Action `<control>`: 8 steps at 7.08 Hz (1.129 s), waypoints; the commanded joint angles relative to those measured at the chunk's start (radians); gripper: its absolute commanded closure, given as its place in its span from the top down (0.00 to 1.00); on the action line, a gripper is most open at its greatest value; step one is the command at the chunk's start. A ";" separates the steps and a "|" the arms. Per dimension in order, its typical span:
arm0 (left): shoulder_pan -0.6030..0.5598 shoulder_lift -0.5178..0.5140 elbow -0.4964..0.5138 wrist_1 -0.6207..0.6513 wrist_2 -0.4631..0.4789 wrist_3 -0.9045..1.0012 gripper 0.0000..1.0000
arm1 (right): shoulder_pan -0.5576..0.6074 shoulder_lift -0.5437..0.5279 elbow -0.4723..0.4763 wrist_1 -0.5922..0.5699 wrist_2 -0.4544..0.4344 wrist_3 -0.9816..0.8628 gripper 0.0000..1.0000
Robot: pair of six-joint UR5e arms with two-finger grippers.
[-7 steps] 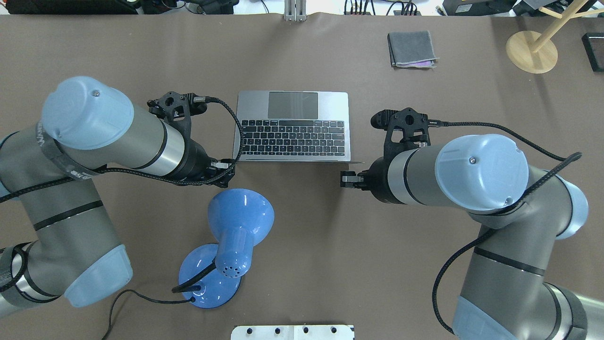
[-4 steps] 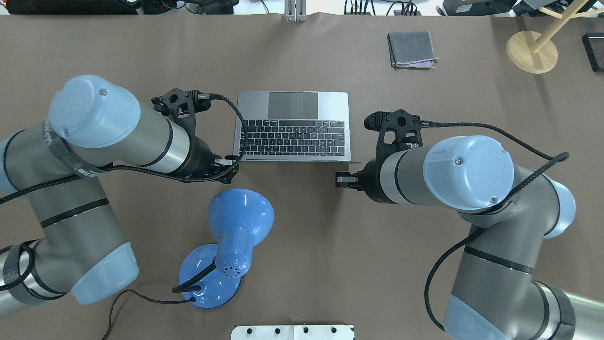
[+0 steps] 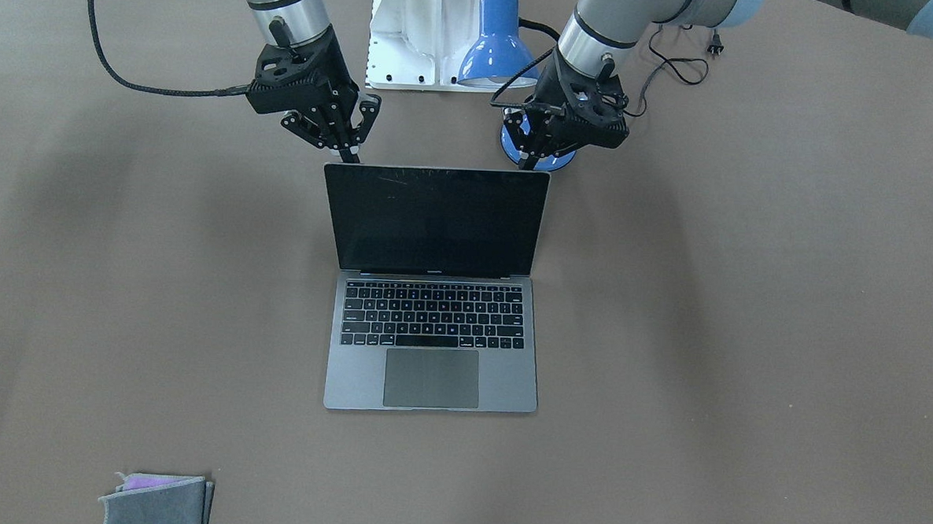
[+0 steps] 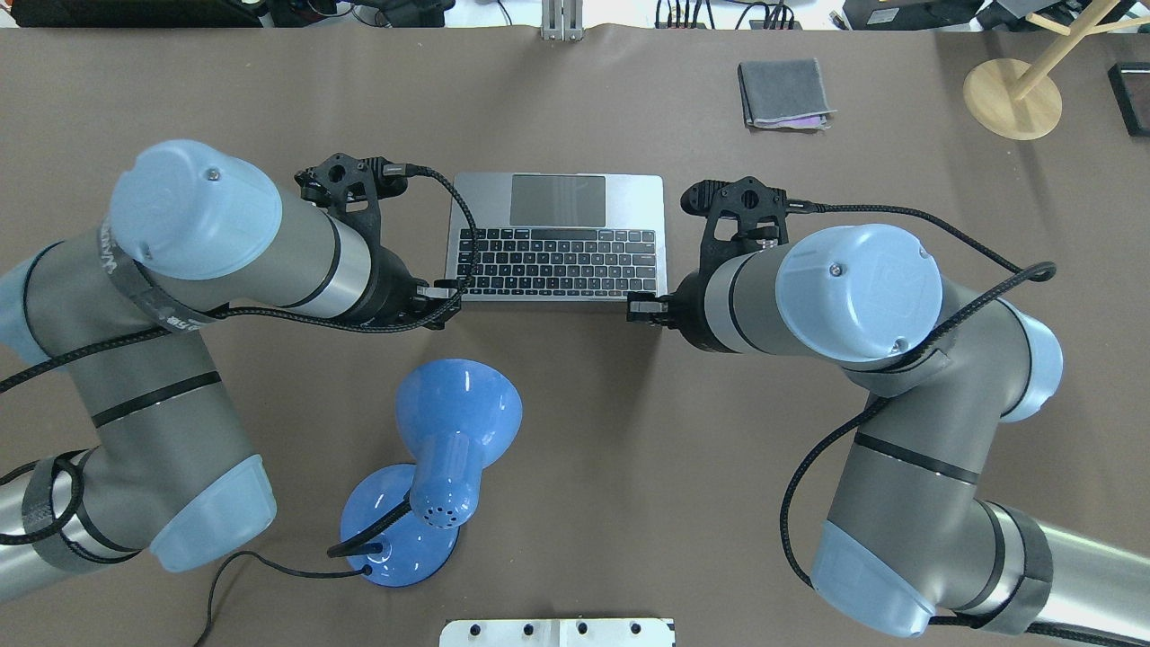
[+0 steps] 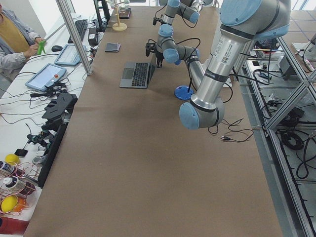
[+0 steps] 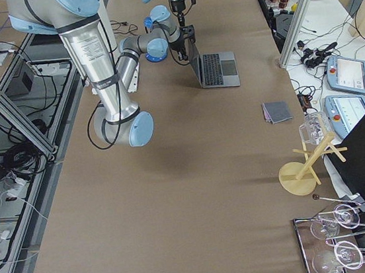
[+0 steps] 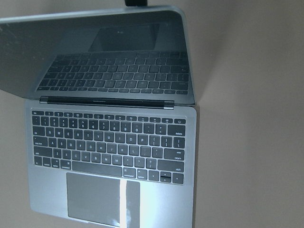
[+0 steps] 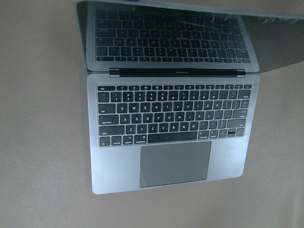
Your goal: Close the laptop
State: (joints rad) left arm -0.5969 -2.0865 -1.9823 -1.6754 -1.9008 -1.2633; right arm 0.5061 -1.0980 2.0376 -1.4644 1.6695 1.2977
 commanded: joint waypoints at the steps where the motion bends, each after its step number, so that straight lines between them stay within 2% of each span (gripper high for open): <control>1: -0.010 -0.021 0.028 -0.032 0.039 0.005 0.00 | 0.040 0.029 -0.014 -0.013 0.004 0.000 0.00; 3: -0.046 -0.050 0.062 -0.049 0.040 0.005 0.00 | 0.075 0.087 -0.065 -0.039 0.004 -0.002 0.00; 6: -0.113 -0.102 0.192 -0.144 0.040 0.005 0.00 | 0.139 0.193 -0.219 -0.030 0.004 -0.017 0.00; 8: -0.148 -0.167 0.328 -0.194 0.045 0.007 0.00 | 0.181 0.294 -0.403 -0.018 0.016 -0.037 0.00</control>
State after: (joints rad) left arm -0.7266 -2.2156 -1.7351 -1.8349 -1.8595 -1.2575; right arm 0.6651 -0.8623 1.7442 -1.4900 1.6781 1.2724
